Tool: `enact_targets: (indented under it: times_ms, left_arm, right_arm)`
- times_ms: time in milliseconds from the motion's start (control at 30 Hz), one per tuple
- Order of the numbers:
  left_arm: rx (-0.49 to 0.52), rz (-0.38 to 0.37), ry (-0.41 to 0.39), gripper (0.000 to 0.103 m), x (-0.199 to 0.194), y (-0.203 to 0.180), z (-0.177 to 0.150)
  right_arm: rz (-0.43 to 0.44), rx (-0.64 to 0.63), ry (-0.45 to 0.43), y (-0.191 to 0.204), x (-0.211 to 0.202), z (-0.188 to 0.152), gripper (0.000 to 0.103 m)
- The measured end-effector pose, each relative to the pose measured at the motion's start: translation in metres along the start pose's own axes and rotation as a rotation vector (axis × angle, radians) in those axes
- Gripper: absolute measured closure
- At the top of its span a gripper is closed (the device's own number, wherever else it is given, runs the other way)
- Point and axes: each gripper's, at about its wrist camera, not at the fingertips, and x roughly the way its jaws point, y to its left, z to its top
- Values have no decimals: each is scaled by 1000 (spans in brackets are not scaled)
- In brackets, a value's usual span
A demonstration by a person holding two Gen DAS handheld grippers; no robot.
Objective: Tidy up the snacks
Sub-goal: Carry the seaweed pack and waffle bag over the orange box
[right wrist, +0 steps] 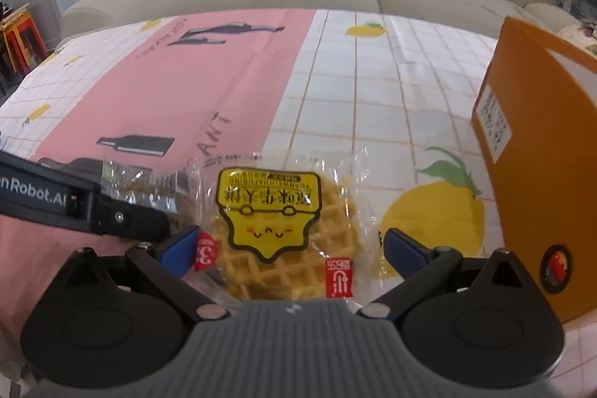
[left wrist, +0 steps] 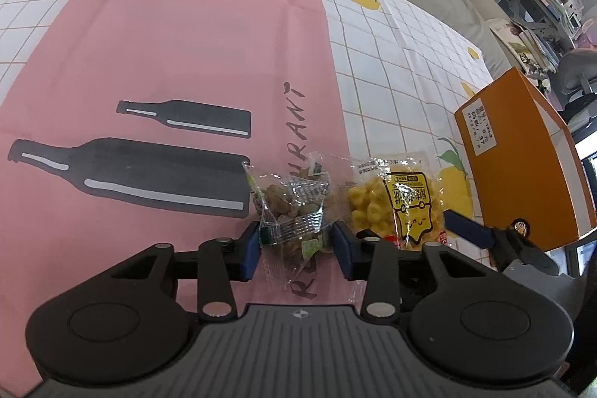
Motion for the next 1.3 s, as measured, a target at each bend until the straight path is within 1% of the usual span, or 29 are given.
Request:
enact_targets:
  times_ms: [33, 100, 167, 267, 367, 500, 633, 733, 867, 1033, 1133, 1200, 1300]
  left_arm:
    - [3, -1, -1, 60, 0, 0, 0]
    - [3, -3, -4, 61, 0, 0, 0]
    - [4, -3, -8, 63, 0, -1, -1]
    - [-1, 6, -15, 65, -2, -2, 0]
    - [-17, -7, -29, 67, -6, -2, 0]
    - [-31, -31, -66, 68, -21, -4, 3]
    - [-50, -56, -104, 68, -36, -10, 7]
    - [-50, -81, -131, 68, -52, -21, 10]
    - [-24, -145, -170, 69, -74, -51, 23]
    - [56, -191, -187, 69, -88, -104, 47]
    - [124, -235, -177, 69, -86, -143, 60]
    - [179, -252, -166, 69, -80, -171, 67]
    - [240, -274, -137, 69, -65, -211, 78]
  right_arm:
    - [11, 20, 7, -3, 1, 0, 5]
    - [26, 40, 6, -5, 0, 1, 10]
    - [44, 30, 0, -3, -3, 1, 24]
    - [56, 25, 1, 0, -5, 0, 29]
    - [51, 33, -4, 0, -9, 2, 35]
    - [46, 43, -18, -1, -25, 7, 38]
    - [53, 63, -56, -5, -45, 14, 39]
    - [64, 106, -98, -13, -68, 24, 39]
    - [78, 167, -148, -32, -100, 36, 40]
    - [70, 240, -220, -78, -145, 47, 40]
    - [41, 259, -238, -115, -167, 54, 40]
    - [2, 254, -243, -140, -179, 57, 40]
    - [-44, 247, -216, -180, -192, 62, 39]
